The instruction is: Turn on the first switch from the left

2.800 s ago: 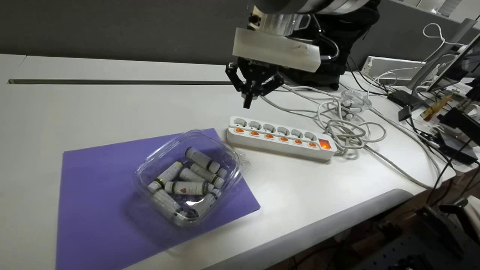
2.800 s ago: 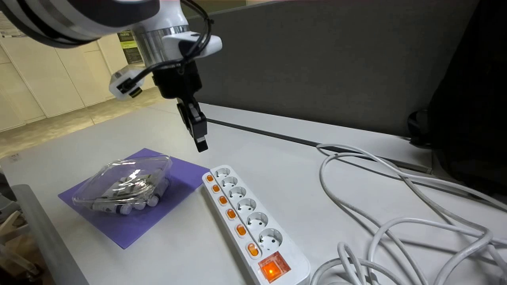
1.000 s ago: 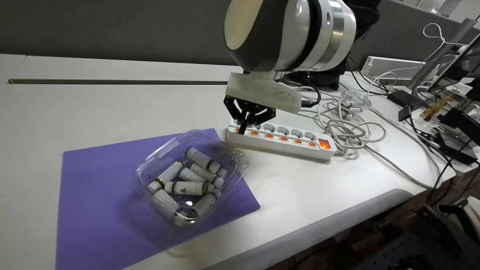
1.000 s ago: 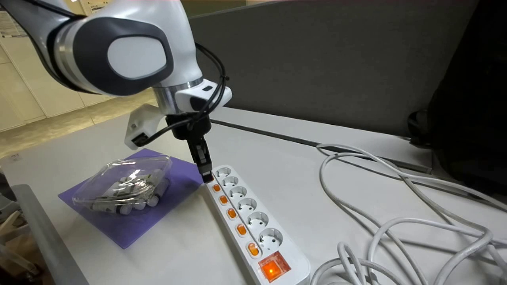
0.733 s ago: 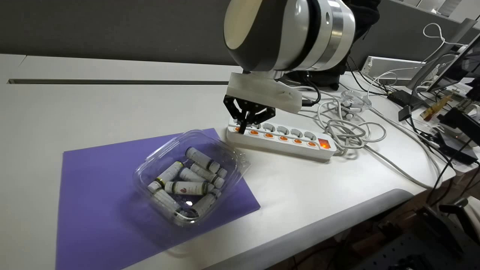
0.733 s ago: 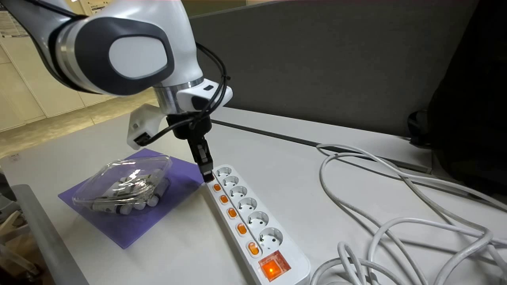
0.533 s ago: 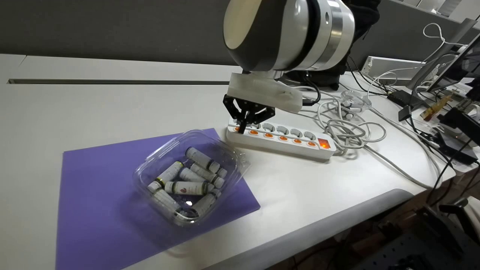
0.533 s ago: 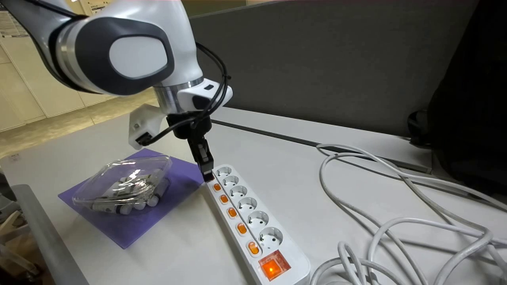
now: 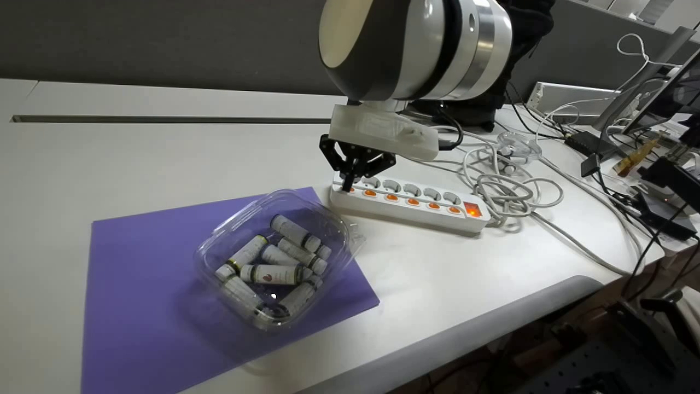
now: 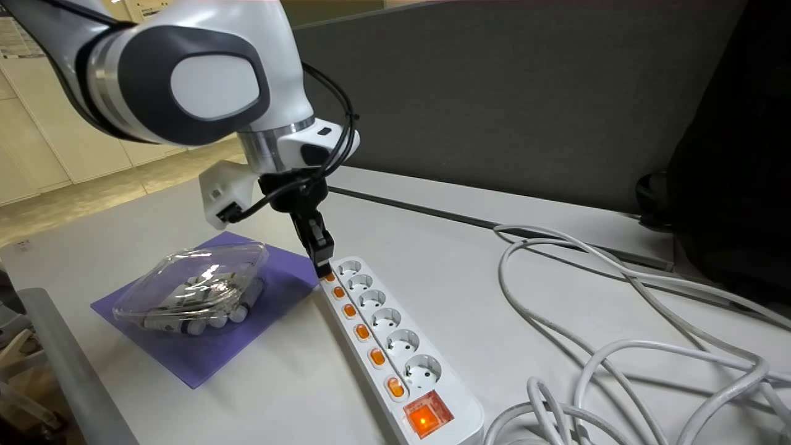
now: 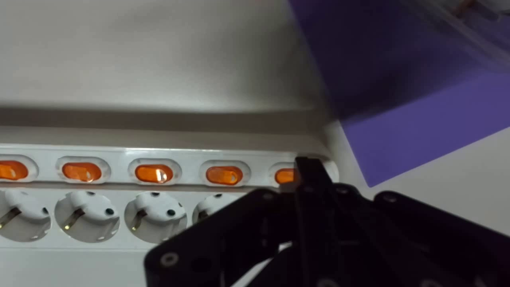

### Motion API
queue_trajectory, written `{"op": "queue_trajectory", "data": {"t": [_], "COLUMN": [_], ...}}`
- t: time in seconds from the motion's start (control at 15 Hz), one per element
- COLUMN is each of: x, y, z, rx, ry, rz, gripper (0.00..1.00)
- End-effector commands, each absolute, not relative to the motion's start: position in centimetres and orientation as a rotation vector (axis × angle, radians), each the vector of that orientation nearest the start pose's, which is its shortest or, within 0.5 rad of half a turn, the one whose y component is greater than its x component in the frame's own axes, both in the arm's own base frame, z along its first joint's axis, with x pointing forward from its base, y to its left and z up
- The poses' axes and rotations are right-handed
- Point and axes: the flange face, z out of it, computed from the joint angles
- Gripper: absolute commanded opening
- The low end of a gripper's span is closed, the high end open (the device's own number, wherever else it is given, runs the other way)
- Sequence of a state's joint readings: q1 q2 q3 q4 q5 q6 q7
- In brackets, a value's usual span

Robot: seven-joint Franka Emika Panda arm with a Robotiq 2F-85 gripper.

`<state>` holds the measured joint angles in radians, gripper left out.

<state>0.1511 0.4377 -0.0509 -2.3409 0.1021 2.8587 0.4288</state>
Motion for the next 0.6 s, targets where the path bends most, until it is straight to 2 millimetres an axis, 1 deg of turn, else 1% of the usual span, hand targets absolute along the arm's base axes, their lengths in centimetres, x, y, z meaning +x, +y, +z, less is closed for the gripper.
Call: {"op": "queue_trajectory", "data": {"t": [0.0,0.53], "x": [52.16,52.15], "y": [4.93,4.44], "z": [15.86,15.46], "rx": [-3.029,-3.004], "ry": [0.632,0.685], "rz": [-0.133,-0.117], "gripper": [0.00,0.00]}}
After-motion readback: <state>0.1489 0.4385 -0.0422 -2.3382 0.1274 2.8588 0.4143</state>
